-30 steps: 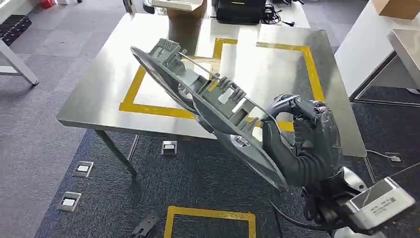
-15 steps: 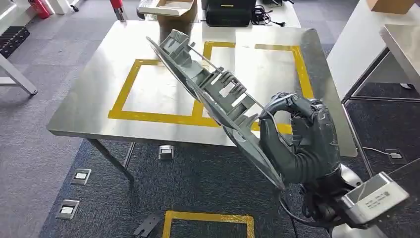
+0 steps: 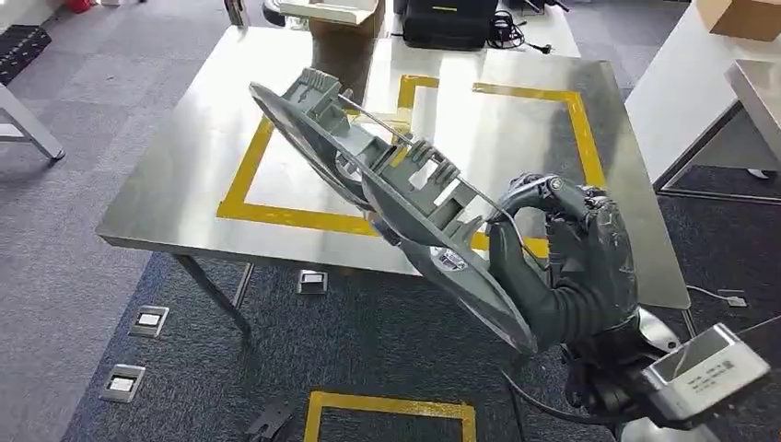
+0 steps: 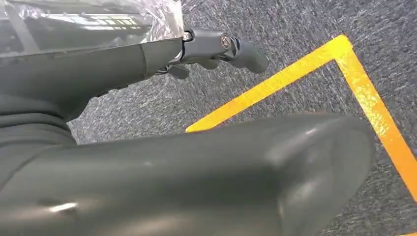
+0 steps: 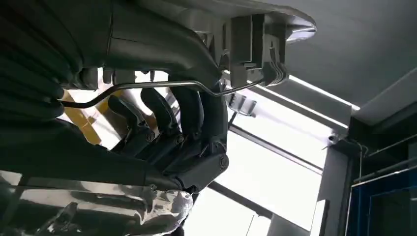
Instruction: Take the parts from the cabinet and place them on the table.
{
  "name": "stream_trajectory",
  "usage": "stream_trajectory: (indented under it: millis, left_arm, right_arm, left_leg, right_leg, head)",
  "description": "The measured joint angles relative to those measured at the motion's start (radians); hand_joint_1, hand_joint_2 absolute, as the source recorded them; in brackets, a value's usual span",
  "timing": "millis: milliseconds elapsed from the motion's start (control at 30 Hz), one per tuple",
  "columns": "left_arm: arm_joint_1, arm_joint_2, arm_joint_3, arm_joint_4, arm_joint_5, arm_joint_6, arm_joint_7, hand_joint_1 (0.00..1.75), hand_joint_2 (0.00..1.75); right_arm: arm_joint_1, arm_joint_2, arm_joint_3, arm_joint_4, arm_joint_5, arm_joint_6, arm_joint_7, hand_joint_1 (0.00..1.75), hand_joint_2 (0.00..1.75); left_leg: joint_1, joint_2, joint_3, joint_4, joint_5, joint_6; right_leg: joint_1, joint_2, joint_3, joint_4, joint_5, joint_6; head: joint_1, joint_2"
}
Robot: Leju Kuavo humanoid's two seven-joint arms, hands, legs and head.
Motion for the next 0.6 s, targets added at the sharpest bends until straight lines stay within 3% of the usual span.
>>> stream_trajectory:
  millis: [33, 67, 100, 200, 267, 333, 400, 433, 467, 500, 567, 600]
  left_arm:
    - [0.000, 0.000, 0.000, 0.000, 0.000, 0.000, 0.000, 0.00, 1.75]
    - [0.000, -0.002, 0.000, 0.000, 0.000, 0.000, 0.000, 0.00, 1.75]
    - [0.000, -0.003, 0.000, 0.000, 0.000, 0.001, 0.000, 0.00, 1.75]
    - [0.000, -0.005, 0.000, 0.000, 0.000, 0.000, 0.003, 0.00, 1.75]
    - [0.000, -0.005, 0.000, 0.000, 0.000, 0.002, 0.003, 0.00, 1.75]
    - [-0.001, -0.005, 0.000, 0.000, 0.000, 0.002, 0.003, 0.00, 1.75]
    - [0.002, -0.002, 0.000, 0.000, 0.001, 0.002, 0.003, 0.00, 1.75]
    - [0.004, -0.002, 0.000, 0.000, 0.001, 0.002, 0.003, 0.00, 1.75]
    - [0.005, -0.001, 0.000, 0.000, 0.001, 0.002, 0.004, 0.00, 1.75]
    - [0.004, -0.001, 0.000, 0.000, 0.001, 0.002, 0.004, 0.00, 1.75]
    - [0.003, 0.000, 0.000, 0.000, 0.001, 0.002, 0.003, 0.00, 1.75]
    - [0.002, 0.000, 0.000, 0.000, 0.001, 0.002, 0.003, 0.00, 1.75]
  right_arm:
    - [0.000, 0.000, 0.000, 0.000, 0.000, 0.000, 0.000, 1.75, 1.75]
    - [-0.002, 0.000, -0.001, 0.000, -0.001, 0.000, 0.000, 1.75, 1.75]
    - [-0.002, 0.000, -0.001, 0.000, -0.002, 0.000, -0.001, 1.75, 1.75]
    - [-0.004, 0.000, -0.001, -0.001, -0.005, 0.001, -0.001, 1.75, 1.75]
    - [-0.001, 0.000, -0.002, 0.000, -0.006, 0.001, 0.000, 1.75, 1.75]
    - [-0.002, 0.000, -0.001, 0.000, -0.007, 0.002, -0.001, 1.75, 1.75]
    - [0.000, 0.000, 0.000, 0.002, -0.008, 0.002, -0.001, 1.75, 1.75]
    - [0.002, 0.000, 0.000, 0.002, -0.008, 0.002, -0.001, 1.75, 1.75]
    - [0.004, 0.000, 0.000, 0.003, -0.008, 0.002, -0.001, 1.75, 1.75]
    - [0.005, 0.000, 0.000, 0.004, -0.008, 0.002, -0.001, 1.75, 1.75]
    - [0.006, 0.000, 0.000, 0.004, -0.008, 0.002, -0.001, 1.75, 1.75]
    - [0.006, 0.000, 0.000, 0.004, -0.008, 0.002, -0.001, 1.75, 1.75]
  left_leg:
    - [-0.002, -0.002, 0.009, 0.000, -0.005, -0.001]
    - [-0.002, -0.002, 0.014, -0.002, -0.010, -0.003]
    - [-0.006, -0.002, 0.013, -0.003, -0.012, -0.008]
    - [0.000, 0.000, 0.012, -0.008, -0.013, -0.027]
    - [-0.003, 0.001, 0.016, -0.006, -0.026, -0.036]
    - [-0.002, 0.003, -0.011, 0.066, -0.067, -0.041]
    - [-0.001, 0.003, -0.096, 0.239, -0.135, -0.047]
    - [-0.001, 0.003, -0.120, 0.275, -0.133, -0.051]
    - [0.000, 0.003, -0.121, 0.264, -0.104, -0.055]
    - [0.002, 0.004, -0.105, 0.214, -0.059, -0.058]
    - [0.006, 0.005, -0.038, 0.045, 0.043, -0.060]
    - [0.002, 0.005, -0.028, 0.037, 0.023, -0.058]
  right_leg:
    - [0.004, 0.000, 0.044, -0.103, 0.064, -0.013]
    - [0.011, 0.000, 0.079, -0.190, 0.104, -0.028]
    - [0.015, -0.001, 0.095, -0.198, 0.083, -0.034]
    - [0.021, -0.001, 0.102, -0.225, 0.074, -0.041]
    - [0.009, -0.003, 0.126, -0.260, 0.080, -0.036]
    - [0.007, -0.005, 0.142, -0.273, 0.079, -0.044]
    - [0.008, -0.004, 0.150, -0.271, 0.072, -0.047]
    - [0.008, -0.003, 0.152, -0.269, 0.068, -0.046]
    - [0.007, -0.002, 0.156, -0.266, 0.063, -0.045]
    - [0.006, 0.000, 0.160, -0.261, 0.058, -0.042]
    - [0.003, 0.001, 0.169, -0.245, 0.039, -0.033]
    - [0.005, 0.002, 0.170, -0.242, 0.033, -0.026]
  head:
    - [0.000, 0.000]
    - [0.001, 0.000]
    - [-0.003, 0.000]
    - [0.003, 0.000]
    - [0.001, 0.000]
    - [-0.006, 0.000]
    - [-0.011, 0.000]
    - [-0.012, 0.000]
    - [-0.013, 0.000]
    - [-0.015, 0.000]
    - [-0.016, 0.000]
    - [-0.017, 0.000]
